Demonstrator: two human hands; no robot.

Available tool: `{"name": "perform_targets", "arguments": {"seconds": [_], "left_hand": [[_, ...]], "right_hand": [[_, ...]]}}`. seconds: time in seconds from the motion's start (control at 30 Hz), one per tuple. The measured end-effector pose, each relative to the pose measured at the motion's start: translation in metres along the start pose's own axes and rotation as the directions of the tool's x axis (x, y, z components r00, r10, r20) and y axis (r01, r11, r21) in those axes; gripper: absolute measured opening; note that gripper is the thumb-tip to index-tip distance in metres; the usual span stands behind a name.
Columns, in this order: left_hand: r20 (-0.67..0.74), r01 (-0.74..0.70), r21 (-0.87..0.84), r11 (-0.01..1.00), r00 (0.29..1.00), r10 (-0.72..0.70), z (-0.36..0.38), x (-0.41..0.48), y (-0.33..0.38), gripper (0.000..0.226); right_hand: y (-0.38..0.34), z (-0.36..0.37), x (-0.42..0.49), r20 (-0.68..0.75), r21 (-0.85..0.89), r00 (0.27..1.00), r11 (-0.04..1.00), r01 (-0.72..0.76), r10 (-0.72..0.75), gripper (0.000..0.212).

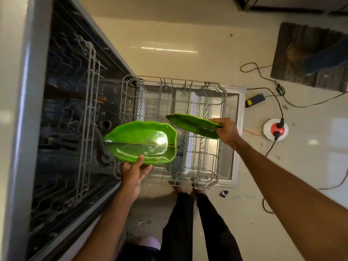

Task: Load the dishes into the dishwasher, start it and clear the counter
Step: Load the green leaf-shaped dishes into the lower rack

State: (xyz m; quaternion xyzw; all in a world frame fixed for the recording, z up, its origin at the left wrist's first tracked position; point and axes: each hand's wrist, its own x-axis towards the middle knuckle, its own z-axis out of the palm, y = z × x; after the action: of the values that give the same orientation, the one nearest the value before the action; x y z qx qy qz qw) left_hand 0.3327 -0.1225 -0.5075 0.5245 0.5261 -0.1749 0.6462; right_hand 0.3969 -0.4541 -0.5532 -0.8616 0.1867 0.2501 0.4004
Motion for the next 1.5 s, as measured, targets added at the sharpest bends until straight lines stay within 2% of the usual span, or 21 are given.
{"name": "perform_targets", "arguments": {"seconds": [0.13, 0.33, 0.6, 0.83, 0.97, 1.07, 1.27, 1.33, 1.37, 1.43, 1.47, 1.5], "left_hand": [[0.002, 0.034, -0.049, 0.998, 0.999, -0.034, 0.007, 0.013, -0.001, 0.014], [0.012, 0.048, -0.044, 0.998, 0.999, -0.047, 0.018, 0.017, -0.005, 0.013], [0.048, 0.057, -0.035, 0.998, 0.997, -0.055, 0.020, 0.019, -0.014, 0.021], [0.036, 0.068, -0.044, 0.997, 0.997, -0.066, 0.014, 0.022, -0.012, 0.019], [0.024, 0.078, -0.048, 0.996, 0.997, -0.077, 0.014, 0.024, -0.010, 0.016], [0.039, 0.084, -0.046, 0.995, 0.996, -0.083, 0.016, 0.025, -0.011, 0.018], [0.070, 0.084, -0.019, 0.996, 0.994, -0.083, 0.023, 0.027, -0.023, 0.023], [0.078, 0.096, -0.008, 0.995, 0.992, -0.095, 0.025, 0.026, -0.027, 0.020], [0.079, 0.101, -0.001, 0.995, 0.992, -0.100, 0.027, 0.025, -0.029, 0.020], [0.078, 0.105, 0.011, 0.994, 0.991, -0.105, 0.029, 0.025, -0.032, 0.020], [0.076, 0.108, 0.017, 0.994, 0.991, -0.109, 0.031, 0.024, -0.033, 0.020], [0.073, 0.111, 0.023, 0.994, 0.991, -0.112, 0.033, 0.025, -0.033, 0.019]], "right_hand": [[-0.001, 0.003, 0.026, 0.137, -0.084, 0.991, 0.996, 0.014, -0.003, 0.047], [0.009, 0.019, 0.032, 0.203, -0.167, 0.978, 0.983, 0.080, -0.045, 0.051], [0.023, 0.036, 0.028, 0.147, -0.115, 0.989, 0.993, 0.006, 0.011, 0.039], [0.023, 0.039, 0.017, 0.121, -0.081, 0.991, 0.994, 0.071, -0.061, 0.048], [0.035, 0.042, 0.012, 0.061, -0.120, 0.993, 0.987, 0.110, -0.103, 0.051], [0.047, 0.048, 0.016, 0.042, -0.143, 0.997, 0.988, 0.067, -0.062, 0.052], [0.051, 0.071, 0.016, 0.127, -0.244, 0.992, 0.969, 0.036, -0.004, 0.052], [0.056, 0.078, 0.016, 0.188, -0.414, 0.981, 0.901, 0.129, -0.054, 0.048], [0.061, 0.082, 0.016, 0.233, -0.553, 0.970, 0.811, 0.191, -0.070, 0.050], [0.069, 0.086, 0.013, 0.313, -0.760, 0.950, 0.598, 0.254, -0.006, 0.061], [0.073, 0.086, 0.011, 0.331, -0.805, 0.944, 0.526, 0.273, 0.016, 0.065], [0.076, 0.086, 0.011, 0.352, -0.817, 0.935, 0.499, 0.291, 0.032, 0.067]]}}
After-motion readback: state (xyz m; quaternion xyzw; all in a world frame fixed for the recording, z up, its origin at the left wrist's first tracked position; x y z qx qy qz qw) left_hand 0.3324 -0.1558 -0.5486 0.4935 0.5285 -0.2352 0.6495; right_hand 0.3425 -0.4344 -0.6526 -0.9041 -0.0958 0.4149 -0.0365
